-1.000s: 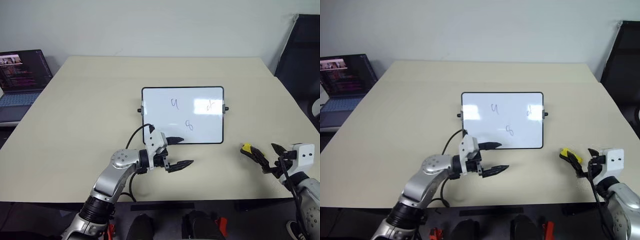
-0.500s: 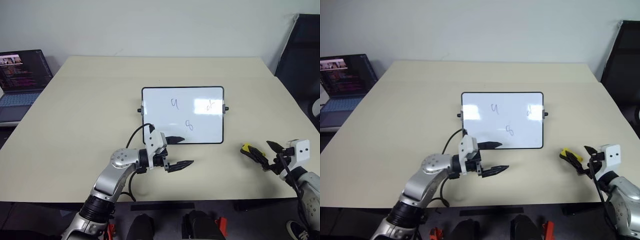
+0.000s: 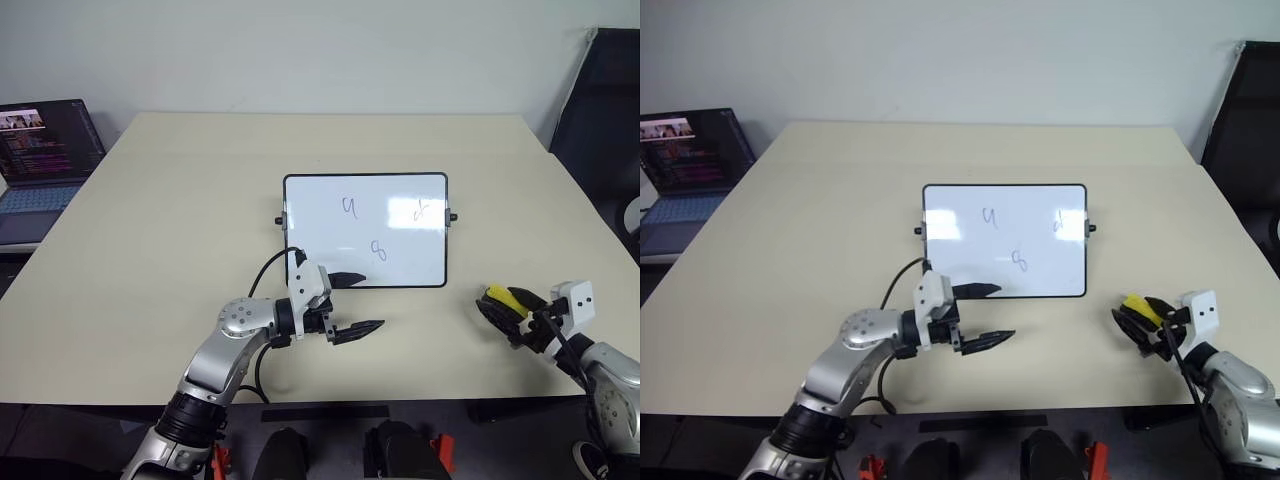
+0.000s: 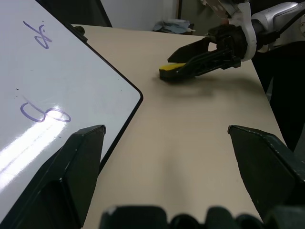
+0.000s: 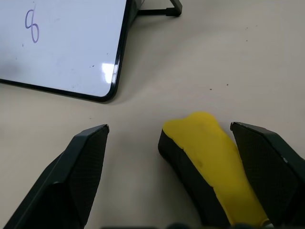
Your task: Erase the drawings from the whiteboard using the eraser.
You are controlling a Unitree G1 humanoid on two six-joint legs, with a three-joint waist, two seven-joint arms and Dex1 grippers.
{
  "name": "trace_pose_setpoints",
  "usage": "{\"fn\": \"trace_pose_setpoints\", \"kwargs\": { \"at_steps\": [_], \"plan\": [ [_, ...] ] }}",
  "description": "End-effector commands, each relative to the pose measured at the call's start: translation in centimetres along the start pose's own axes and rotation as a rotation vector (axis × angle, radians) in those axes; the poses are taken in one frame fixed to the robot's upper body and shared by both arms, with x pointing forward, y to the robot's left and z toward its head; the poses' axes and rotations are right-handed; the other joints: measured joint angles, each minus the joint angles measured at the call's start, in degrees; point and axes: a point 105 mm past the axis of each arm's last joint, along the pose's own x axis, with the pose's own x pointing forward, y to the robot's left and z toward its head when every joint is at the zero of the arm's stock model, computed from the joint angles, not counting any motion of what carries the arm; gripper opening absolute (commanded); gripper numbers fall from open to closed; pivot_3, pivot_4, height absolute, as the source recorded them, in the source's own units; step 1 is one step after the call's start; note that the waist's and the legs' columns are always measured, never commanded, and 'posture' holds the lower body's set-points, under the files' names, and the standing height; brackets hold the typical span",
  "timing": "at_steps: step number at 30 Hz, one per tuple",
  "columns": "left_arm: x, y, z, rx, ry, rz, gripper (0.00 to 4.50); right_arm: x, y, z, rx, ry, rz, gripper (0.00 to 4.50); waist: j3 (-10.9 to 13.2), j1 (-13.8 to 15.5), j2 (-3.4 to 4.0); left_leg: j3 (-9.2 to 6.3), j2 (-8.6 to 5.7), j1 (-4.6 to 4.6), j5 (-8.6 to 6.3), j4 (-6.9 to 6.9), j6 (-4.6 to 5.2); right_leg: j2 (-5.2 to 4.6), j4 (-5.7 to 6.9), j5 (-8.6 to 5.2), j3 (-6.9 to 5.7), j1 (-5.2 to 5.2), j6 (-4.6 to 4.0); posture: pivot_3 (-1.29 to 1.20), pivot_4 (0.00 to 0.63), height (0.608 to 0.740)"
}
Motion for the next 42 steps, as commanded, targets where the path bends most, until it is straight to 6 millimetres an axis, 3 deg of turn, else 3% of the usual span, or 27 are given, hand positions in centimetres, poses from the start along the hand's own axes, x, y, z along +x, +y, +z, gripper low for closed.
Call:
{"fn": "trace_pose_setpoints", "kwargs": {
  "at_steps": [1, 20, 31, 36, 42],
  "plan": [
    [0.1, 0.1, 1.6, 0.035, -0.040, 0.008, 4.50, -0.1, -0.6, 0.9, -0.039, -0.018, -0.007, 4.48, 0.00, 0.00, 0.00, 0.00, 0.00, 0.00, 0.00, 0.00, 0.00, 0.00, 0.00, 0.00, 0.00, 0.00, 0.00, 0.00, 0.150, 0.740],
    [-0.1, 0.7, 2.1, 0.050, -0.043, 0.044, 4.50, -0.2, -0.5, 0.9, -0.041, -0.029, -0.015, 4.48, 0.00, 0.01, 0.00, -0.01, 0.00, 0.00, 0.00, 0.02, 0.00, 0.00, 0.01, 0.00, 0.00, 0.00, 0.00, 0.00, 0.150, 0.740],
    [-0.1, 0.5, 1.6, 0.057, -0.038, 0.042, 4.50, -1.0, -0.9, 2.0, -0.046, -0.053, -0.029, 4.48, 0.00, -0.01, 0.00, 0.01, 0.00, 0.01, 0.00, 0.02, 0.00, 0.00, 0.03, 0.00, 0.00, 0.01, 0.01, 0.00, 0.150, 0.740],
    [-0.2, 0.4, 1.7, 0.056, -0.041, 0.046, 4.50, -0.9, -0.8, 3.4, -0.054, -0.088, -0.023, 4.48, 0.00, -0.01, 0.01, 0.01, 0.00, 0.02, 0.00, 0.02, 0.00, 0.00, 0.04, 0.00, 0.01, 0.01, 0.01, 0.00, 0.150, 0.740],
    [-0.2, 0.5, 1.8, 0.056, -0.042, 0.050, 4.50, -0.7, -0.5, 3.1, -0.042, -0.086, -0.009, 4.48, 0.00, 0.01, 0.01, 0.00, 0.00, 0.01, 0.00, 0.03, 0.00, 0.00, 0.03, 0.00, 0.01, 0.01, 0.01, 0.00, 0.150, 0.740]
  ]
}}
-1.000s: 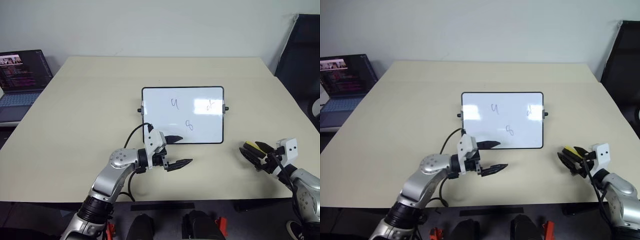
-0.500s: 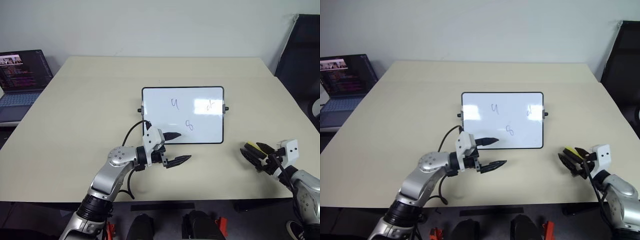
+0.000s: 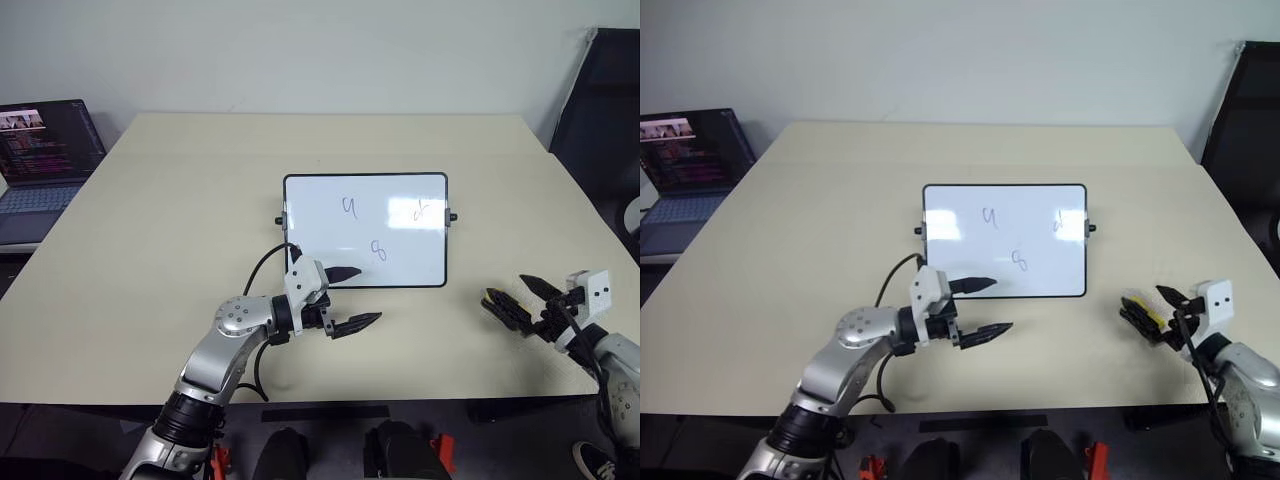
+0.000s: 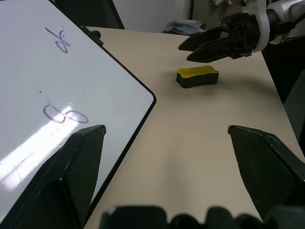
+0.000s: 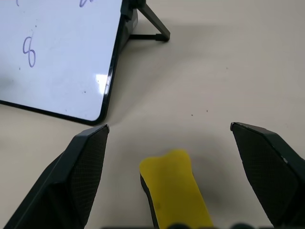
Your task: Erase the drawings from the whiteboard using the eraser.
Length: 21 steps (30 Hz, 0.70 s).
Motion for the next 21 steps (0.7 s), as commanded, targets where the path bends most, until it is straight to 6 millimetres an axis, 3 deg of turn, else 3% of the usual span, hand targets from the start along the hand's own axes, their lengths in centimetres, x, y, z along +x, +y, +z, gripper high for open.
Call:
{"fn": "trace_pose_setpoints", "kwargs": {
  "at_steps": [1, 16, 21],
  "plan": [
    [0.1, 0.0, 1.3, 0.042, -0.039, -0.001, 4.50, -0.1, 0.1, 1.0, -0.014, -0.032, 0.013, 4.48, 0.00, 0.00, 0.00, 0.01, 0.00, 0.00, 0.00, 0.00, 0.00, 0.00, 0.00, 0.00, 0.00, 0.00, 0.00, 0.00, 0.150, 0.740],
    [-0.5, 0.2, 1.3, 0.048, -0.027, 0.018, 4.50, 0.5, 0.8, -1.1, 0.015, 0.029, 0.064, 4.48, 0.00, -0.01, 0.01, 0.01, 0.00, 0.01, 0.00, 0.00, 0.00, 0.00, 0.01, 0.00, 0.00, 0.00, 0.00, 0.00, 0.150, 0.740],
    [-0.6, 0.2, 1.1, 0.044, -0.025, 0.020, 4.50, 0.6, 0.6, -1.0, 0.006, 0.033, 0.063, 4.48, 0.00, -0.01, 0.01, 0.01, 0.00, 0.01, 0.00, 0.01, 0.00, 0.00, 0.01, 0.00, 0.00, 0.00, 0.00, 0.00, 0.150, 0.740]
  ]
}}
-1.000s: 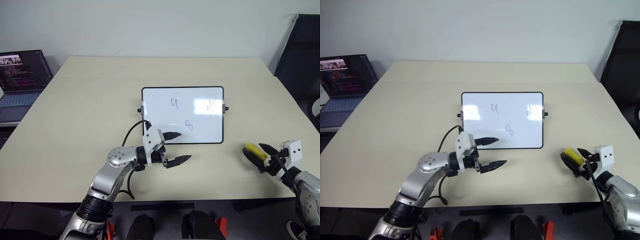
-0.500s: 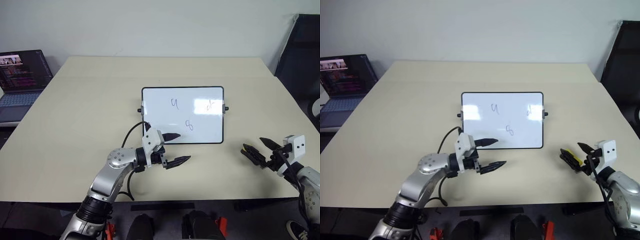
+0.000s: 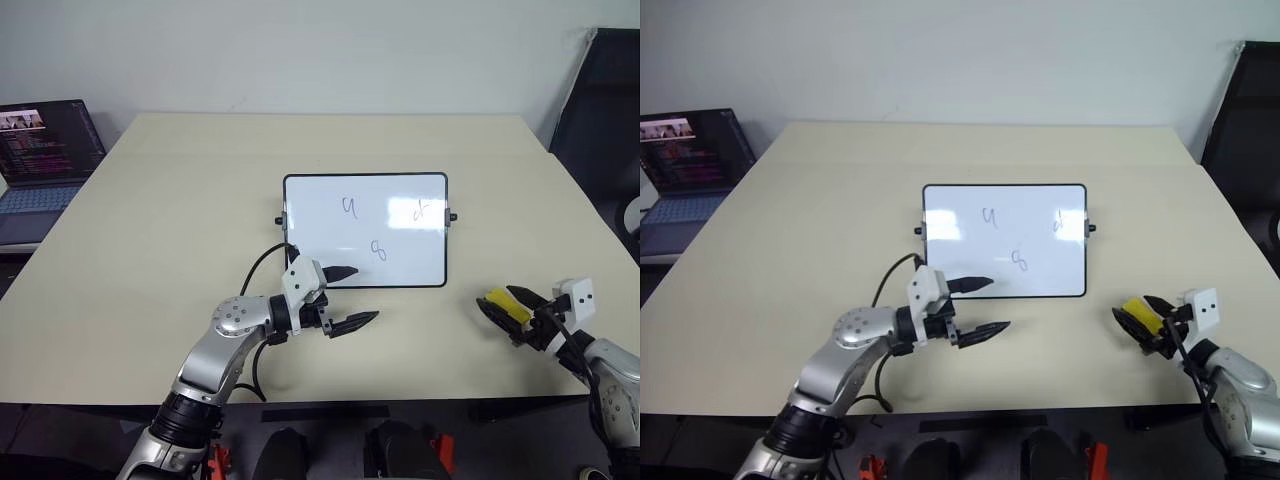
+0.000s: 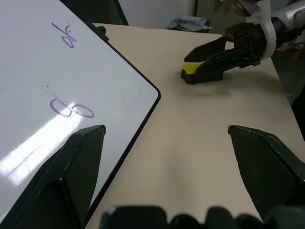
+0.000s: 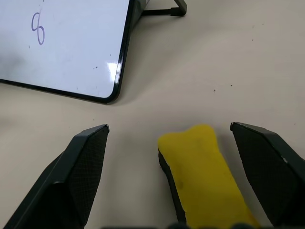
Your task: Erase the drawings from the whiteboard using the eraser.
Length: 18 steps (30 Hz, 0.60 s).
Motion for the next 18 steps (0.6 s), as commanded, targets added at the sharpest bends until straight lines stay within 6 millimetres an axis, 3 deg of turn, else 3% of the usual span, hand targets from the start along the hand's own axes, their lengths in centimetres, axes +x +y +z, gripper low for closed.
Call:
{"fn": "trace_pose_setpoints", "kwargs": {
  "at_steps": [1, 18],
  "plan": [
    [-0.36, 0.06, 1.28, 0.045, -0.039, 0.005, 4.50, -0.04, -0.21, 1.12, -0.039, -0.025, 0.005, 4.48, 0.00, 0.00, 0.00, 0.00, 0.00, 0.00, 0.00, 0.00, 0.00, 0.00, 0.00, 0.00, 0.00, 0.00, 0.00, 0.00, 0.150, 0.740],
    [-0.41, -0.30, 0.73, 0.037, -0.041, 0.003, 4.50, -0.68, -0.54, 0.31, -0.054, 0.029, -0.004, 4.48, 0.00, 0.00, 0.00, 0.00, 0.00, 0.00, 0.00, 0.02, 0.00, 0.00, 0.02, 0.00, 0.00, 0.00, 0.00, 0.00, 0.150, 0.740]
  ]
}}
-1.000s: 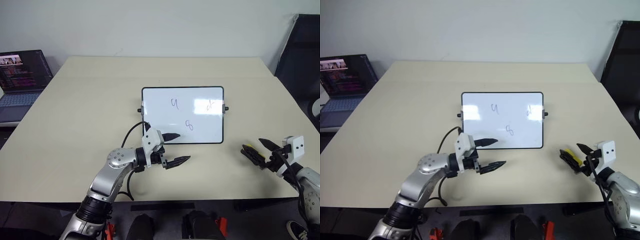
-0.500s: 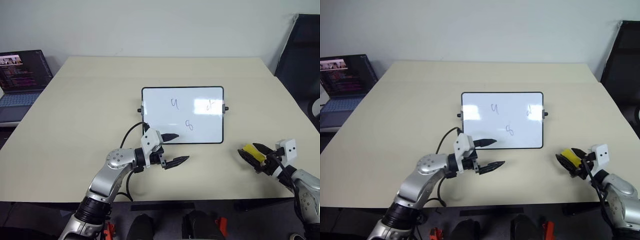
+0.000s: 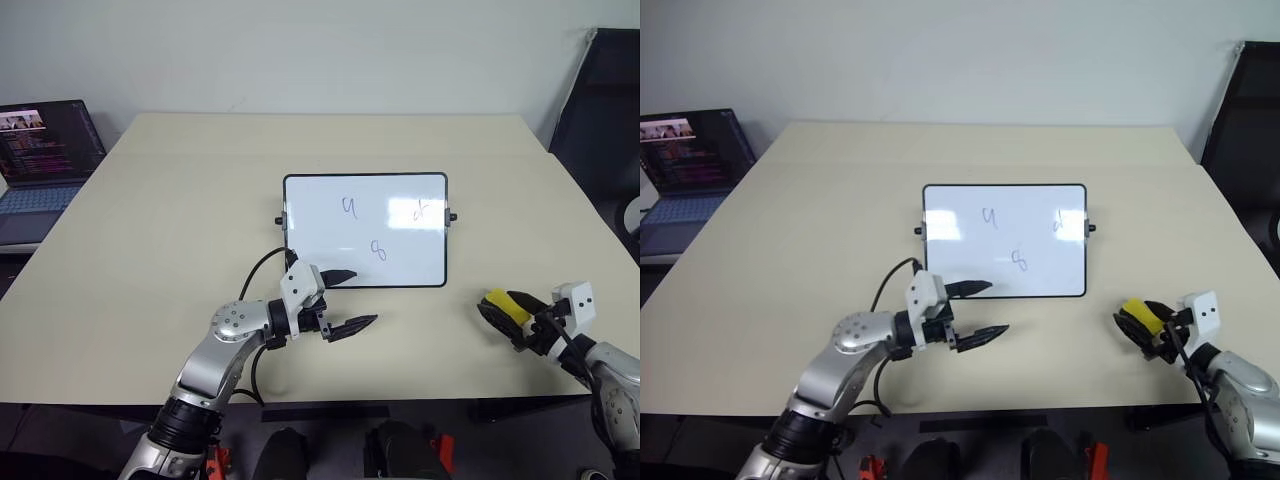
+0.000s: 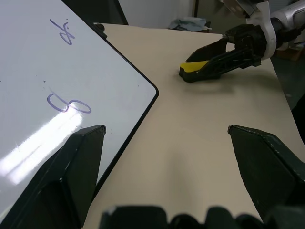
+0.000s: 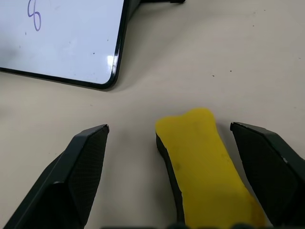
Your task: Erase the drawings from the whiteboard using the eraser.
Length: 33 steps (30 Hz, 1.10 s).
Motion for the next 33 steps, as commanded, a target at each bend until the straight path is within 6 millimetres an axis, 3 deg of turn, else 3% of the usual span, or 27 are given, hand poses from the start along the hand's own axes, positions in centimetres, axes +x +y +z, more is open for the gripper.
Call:
{"fn": "trace_pose_setpoints", "kwargs": {
  "at_steps": [1, 14, 17, 25, 33],
  "plan": [
    [-0.2, 0.0, 1.1, 0.040, -0.037, 0.000, 4.50, -0.2, -0.2, 0.9, -0.040, -0.009, -0.001, 4.48, 0.00, 0.00, 0.00, 0.00, 0.00, 0.00, 0.00, 0.00, 0.00, 0.00, 0.00, 0.00, 0.00, 0.00, 0.00, 0.00, 0.150, 0.740],
    [-0.2, 0.3, 1.5, 0.047, -0.041, 0.019, 4.50, 0.1, -0.3, 0.8, -0.043, -0.004, -0.001, 4.48, 0.00, 0.00, 0.00, 0.00, 0.00, 0.00, 0.00, 0.01, 0.00, 0.00, 0.00, 0.00, 0.00, 0.01, 0.00, 0.00, 0.150, 0.740],
    [-0.2, 0.3, 1.6, 0.050, -0.041, 0.019, 4.50, 0.2, -0.5, 0.8, -0.055, 0.005, -0.012, 3.88, 0.00, 0.00, 0.00, 0.00, 0.00, 0.00, 0.00, 0.02, 0.00, 0.00, 0.00, 0.00, 0.00, 0.01, 0.00, 0.00, 0.150, 0.740],
    [0.0, 0.5, 2.0, 0.055, -0.046, 0.019, 4.50, 0.2, -0.8, 0.6, -0.073, 0.017, -0.025, 1.13, 0.00, 0.00, 0.00, 0.00, 0.00, 0.00, 0.00, 0.03, 0.00, 0.00, 0.01, 0.00, 0.00, 0.01, 0.00, 0.00, 0.150, 0.740],
    [0.0, 0.7, 2.3, 0.056, -0.048, 0.023, 4.50, 0.2, -1.1, 0.8, -0.081, 0.007, -0.042, 0.99, 0.00, 0.00, 0.00, -0.01, 0.00, -0.01, 0.00, 0.06, 0.00, 0.00, 0.01, 0.01, -0.01, 0.02, 0.02, 0.00, 0.150, 0.740]
  ]
}}
